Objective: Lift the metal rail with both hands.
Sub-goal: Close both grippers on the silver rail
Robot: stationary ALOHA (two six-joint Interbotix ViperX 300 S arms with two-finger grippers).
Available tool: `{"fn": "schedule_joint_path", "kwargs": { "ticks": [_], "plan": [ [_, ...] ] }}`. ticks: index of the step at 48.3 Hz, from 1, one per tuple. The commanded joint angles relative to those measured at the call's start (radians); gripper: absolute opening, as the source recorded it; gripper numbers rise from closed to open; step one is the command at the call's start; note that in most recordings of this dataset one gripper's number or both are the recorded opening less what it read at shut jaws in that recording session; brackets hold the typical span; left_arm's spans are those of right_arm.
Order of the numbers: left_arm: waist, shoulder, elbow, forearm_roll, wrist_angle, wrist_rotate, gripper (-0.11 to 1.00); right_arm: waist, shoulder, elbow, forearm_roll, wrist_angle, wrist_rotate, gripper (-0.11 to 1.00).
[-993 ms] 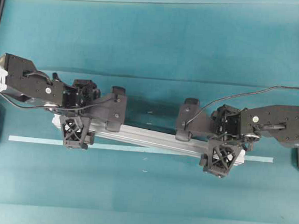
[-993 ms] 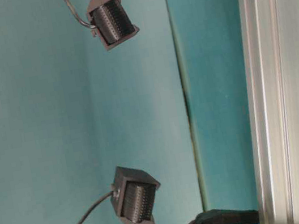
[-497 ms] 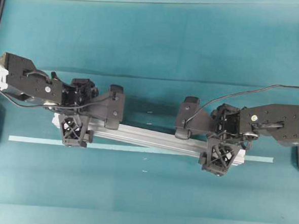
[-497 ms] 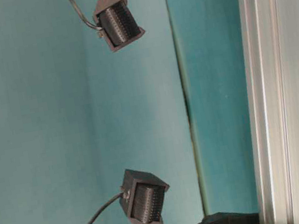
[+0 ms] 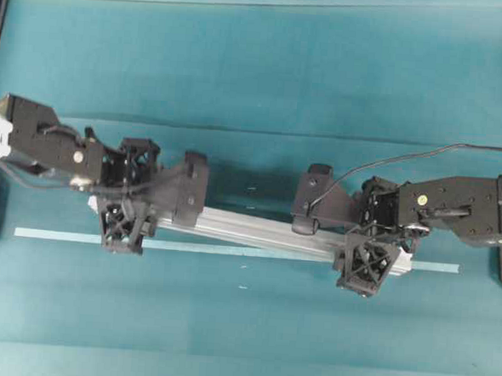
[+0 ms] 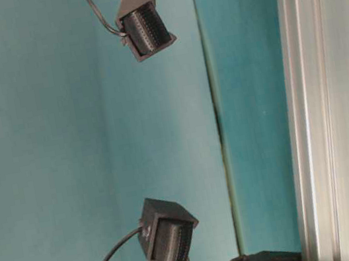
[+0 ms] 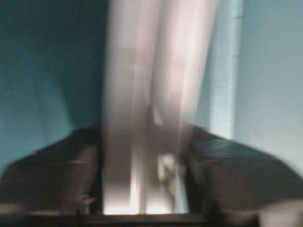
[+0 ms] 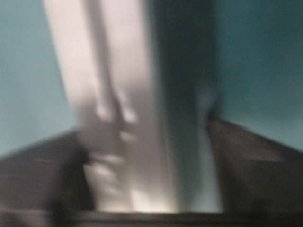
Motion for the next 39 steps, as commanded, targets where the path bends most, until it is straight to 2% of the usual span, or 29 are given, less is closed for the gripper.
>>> {"fn": "schedule_joint_path", "kwargs": {
  "ticks": [1,4,25,39],
  "plan": [
    [-0.002,-0.026,-0.012,0.002,-0.014,0.005,0.34,-0.002,0.006,-0.006,0.006,0.008,0.000,0.53],
    [-0.006,-0.026,-0.012,0.002,-0.015,0.014,0.30,-0.002,0.006,-0.006,0.011,0.011,0.000,0.42],
    [-0.011,-0.028,-0.015,0.002,-0.014,0.026,0.30,0.008,0.014,-0.040,0.052,0.014,0.000,0.42],
    [-0.011,-0.100,-0.040,0.000,0.038,0.026,0.30,0.008,-0.040,-0.107,0.060,0.144,-0.002,0.42]
  ]
}}
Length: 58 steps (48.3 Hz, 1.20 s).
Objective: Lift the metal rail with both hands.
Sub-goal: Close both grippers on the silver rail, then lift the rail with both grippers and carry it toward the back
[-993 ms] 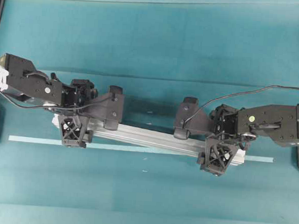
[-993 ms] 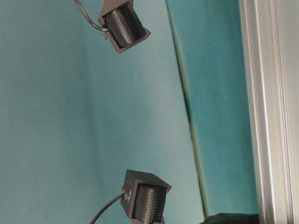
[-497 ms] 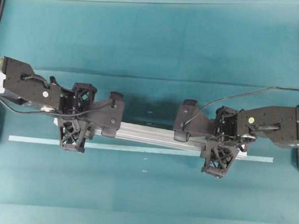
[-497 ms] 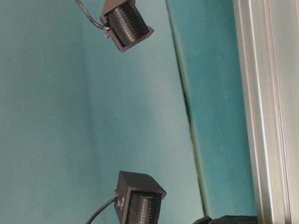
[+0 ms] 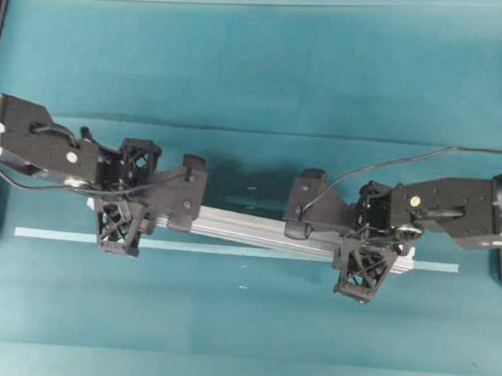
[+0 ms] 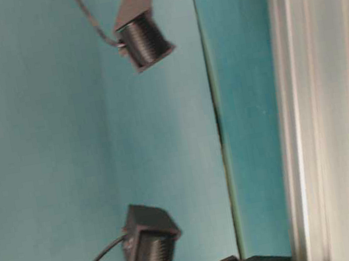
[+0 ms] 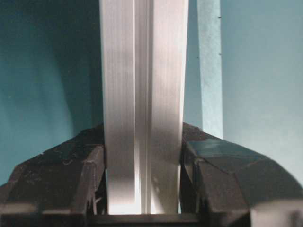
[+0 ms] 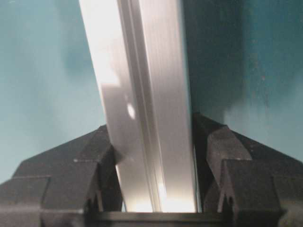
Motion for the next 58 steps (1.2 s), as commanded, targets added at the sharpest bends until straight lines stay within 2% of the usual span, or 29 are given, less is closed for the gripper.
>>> {"fn": "schedule_joint_path", "kwargs": {
  "ticks": [1,11,16,27,34,45,58],
  "plan": [
    [-0.006,-0.057,-0.043,0.002,0.028,0.000,0.30,-0.005,-0.035,-0.049,0.012,0.051,0.006,0.42],
    [-0.005,-0.126,-0.112,0.003,0.173,0.006,0.30,-0.006,-0.100,-0.132,0.021,0.219,0.008,0.42],
    [-0.002,-0.160,-0.149,0.003,0.245,0.006,0.30,-0.014,-0.137,-0.192,0.044,0.324,0.008,0.42],
    [0.008,-0.229,-0.252,0.003,0.403,0.006,0.30,-0.023,-0.192,-0.331,0.063,0.502,0.011,0.42],
    [0.018,-0.261,-0.341,0.003,0.497,0.008,0.30,-0.023,-0.199,-0.440,0.091,0.623,0.014,0.42],
    [0.021,-0.273,-0.505,0.003,0.699,0.008,0.30,-0.035,-0.199,-0.578,0.091,0.773,0.071,0.42],
    [0.015,-0.267,-0.699,0.003,0.833,-0.008,0.30,-0.040,-0.199,-0.732,0.089,0.897,0.100,0.42]
  ]
}}
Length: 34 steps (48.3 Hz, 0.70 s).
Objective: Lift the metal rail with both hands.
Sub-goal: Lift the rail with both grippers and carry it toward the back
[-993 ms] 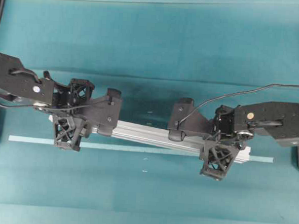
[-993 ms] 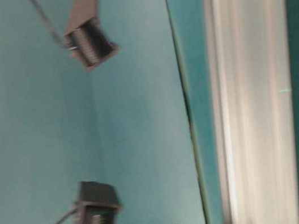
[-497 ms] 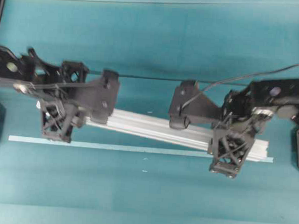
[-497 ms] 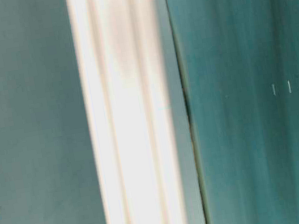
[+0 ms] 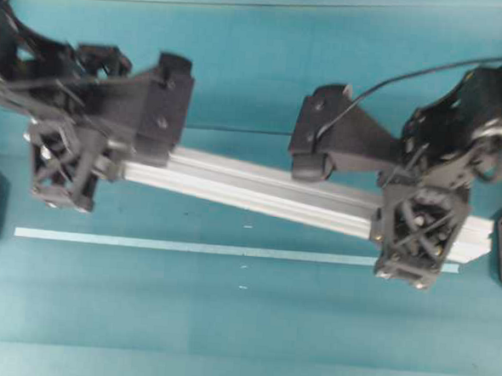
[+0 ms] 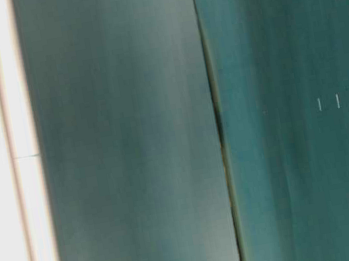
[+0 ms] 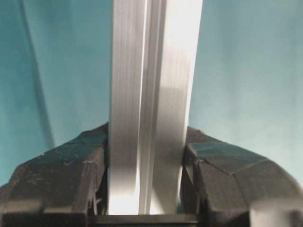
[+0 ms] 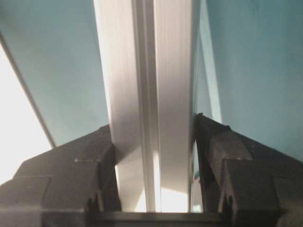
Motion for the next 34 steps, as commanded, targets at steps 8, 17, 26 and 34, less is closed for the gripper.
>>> {"fn": "schedule_joint_path", "kwargs": {
  "ticks": [8,17,26,34],
  "plan": [
    [-0.012,-0.017,-0.184,0.005,0.038,-0.028,0.30,-0.014,-0.002,-0.147,0.011,0.094,0.043,0.42],
    [-0.026,-0.015,-0.221,0.005,0.058,-0.052,0.30,-0.014,0.017,-0.213,0.008,0.147,0.066,0.41],
    [-0.041,-0.014,-0.221,0.005,0.084,-0.066,0.30,-0.021,0.025,-0.236,0.002,0.150,0.052,0.42],
    [-0.075,-0.011,-0.229,0.008,0.109,-0.124,0.30,-0.060,0.012,-0.236,-0.005,0.152,0.017,0.42]
  ]
}}
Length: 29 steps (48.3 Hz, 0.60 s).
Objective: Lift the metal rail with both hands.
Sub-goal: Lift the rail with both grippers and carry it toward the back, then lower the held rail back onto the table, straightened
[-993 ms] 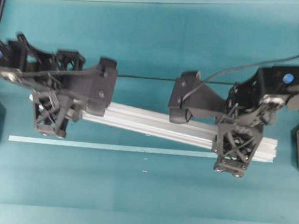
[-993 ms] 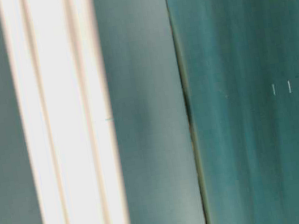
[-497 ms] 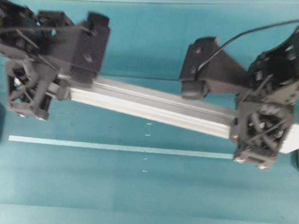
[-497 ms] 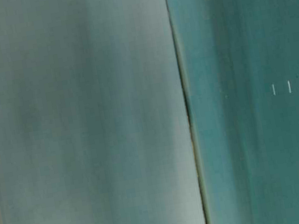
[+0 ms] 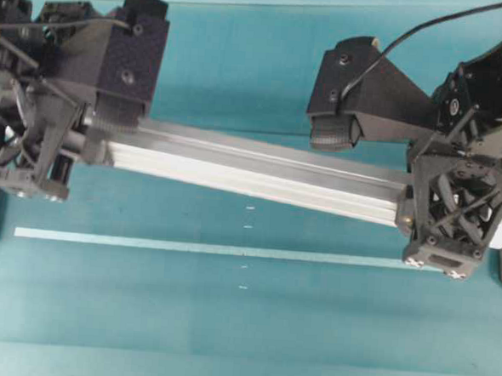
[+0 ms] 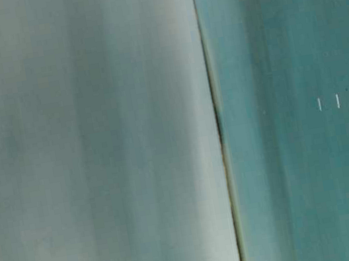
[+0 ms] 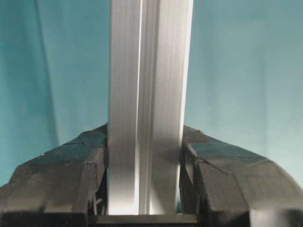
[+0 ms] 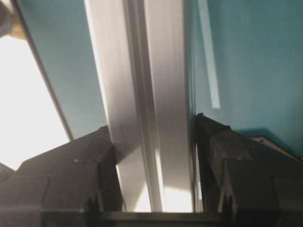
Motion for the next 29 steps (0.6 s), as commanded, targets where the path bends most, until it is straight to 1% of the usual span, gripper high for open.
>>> {"fn": "schedule_joint_path", "kwargs": {
  "ticks": [1,10,20,29],
  "plan": [
    [-0.021,-0.012,-0.049,0.006,-0.008,-0.031,0.30,-0.044,-0.011,-0.029,0.003,-0.012,-0.008,0.42],
    [-0.046,-0.015,-0.095,0.011,0.032,-0.072,0.30,-0.077,-0.023,-0.032,0.002,-0.008,-0.063,0.42],
    [-0.060,0.011,-0.163,0.011,0.118,-0.084,0.30,-0.100,-0.032,-0.031,0.003,0.002,-0.078,0.42],
    [-0.072,0.035,-0.202,0.011,0.141,-0.095,0.30,-0.120,-0.035,-0.040,0.002,0.011,-0.097,0.41]
  ]
}}
